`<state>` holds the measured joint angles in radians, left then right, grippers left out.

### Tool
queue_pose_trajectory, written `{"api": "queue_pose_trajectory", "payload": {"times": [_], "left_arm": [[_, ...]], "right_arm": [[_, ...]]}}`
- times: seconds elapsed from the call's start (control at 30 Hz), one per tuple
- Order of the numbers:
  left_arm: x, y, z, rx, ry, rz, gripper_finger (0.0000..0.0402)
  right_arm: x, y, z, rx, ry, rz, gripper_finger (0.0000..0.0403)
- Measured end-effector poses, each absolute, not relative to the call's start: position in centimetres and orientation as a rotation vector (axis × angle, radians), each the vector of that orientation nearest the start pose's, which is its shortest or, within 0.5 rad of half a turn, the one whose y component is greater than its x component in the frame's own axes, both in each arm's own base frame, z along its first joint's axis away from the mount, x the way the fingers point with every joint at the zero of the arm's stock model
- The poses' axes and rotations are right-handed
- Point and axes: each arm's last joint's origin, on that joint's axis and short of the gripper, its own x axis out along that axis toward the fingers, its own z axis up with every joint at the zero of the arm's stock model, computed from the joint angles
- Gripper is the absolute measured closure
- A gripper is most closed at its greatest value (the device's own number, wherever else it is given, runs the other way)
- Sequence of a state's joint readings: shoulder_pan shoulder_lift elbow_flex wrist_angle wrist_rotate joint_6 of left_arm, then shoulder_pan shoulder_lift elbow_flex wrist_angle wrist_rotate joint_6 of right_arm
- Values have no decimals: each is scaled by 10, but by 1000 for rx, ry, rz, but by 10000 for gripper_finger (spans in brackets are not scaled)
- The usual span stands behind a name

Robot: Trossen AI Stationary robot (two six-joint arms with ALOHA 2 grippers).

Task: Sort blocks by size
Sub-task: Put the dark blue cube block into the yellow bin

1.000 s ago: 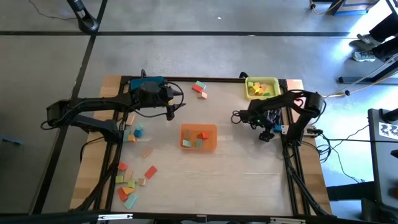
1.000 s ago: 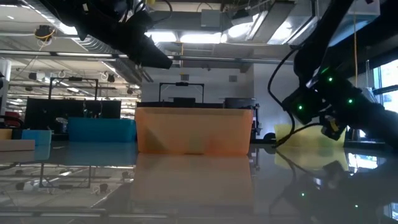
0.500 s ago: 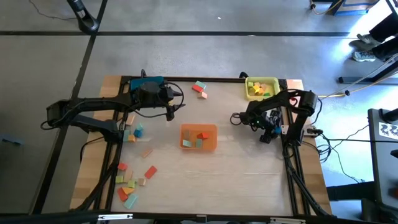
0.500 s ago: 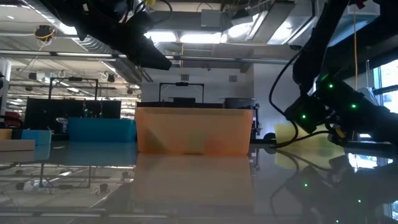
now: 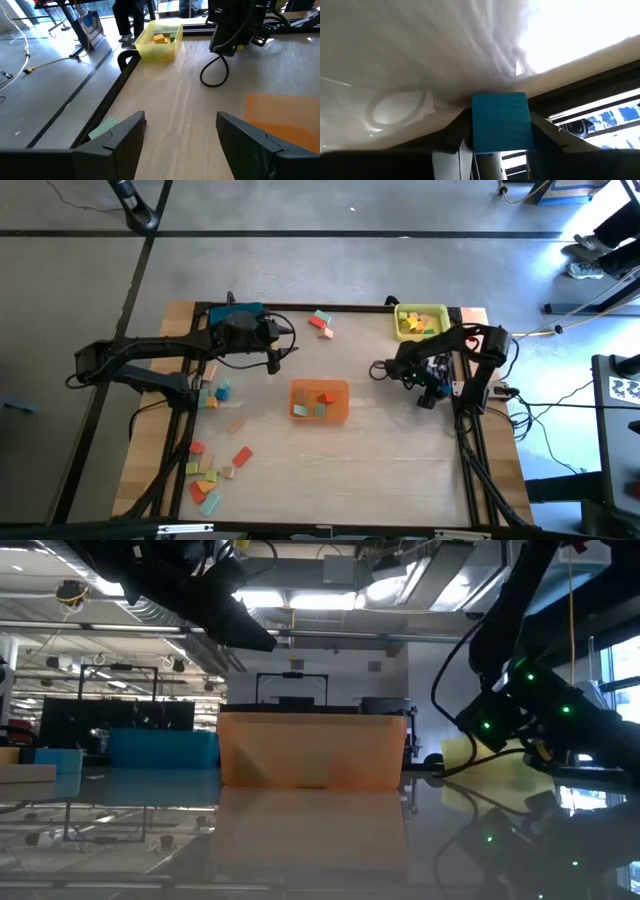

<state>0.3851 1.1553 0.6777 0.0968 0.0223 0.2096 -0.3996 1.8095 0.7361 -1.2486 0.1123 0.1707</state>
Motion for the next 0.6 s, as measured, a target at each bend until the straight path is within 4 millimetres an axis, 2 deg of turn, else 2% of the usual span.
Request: {"api": "queue_pose_trajectory", "payload": {"times": [0.1,0.37,0.6], "left_arm": [[230,93,249,127,415,317,170],[230,93,250,136,414,315,170],[230,93,250,152,416,314,170]], "right_arm": [[173,-77,114,414,2268,-456,271],[185,-83,151,342,2046,-505,268],[202,-91,173,330,1644,-578,269]]}}
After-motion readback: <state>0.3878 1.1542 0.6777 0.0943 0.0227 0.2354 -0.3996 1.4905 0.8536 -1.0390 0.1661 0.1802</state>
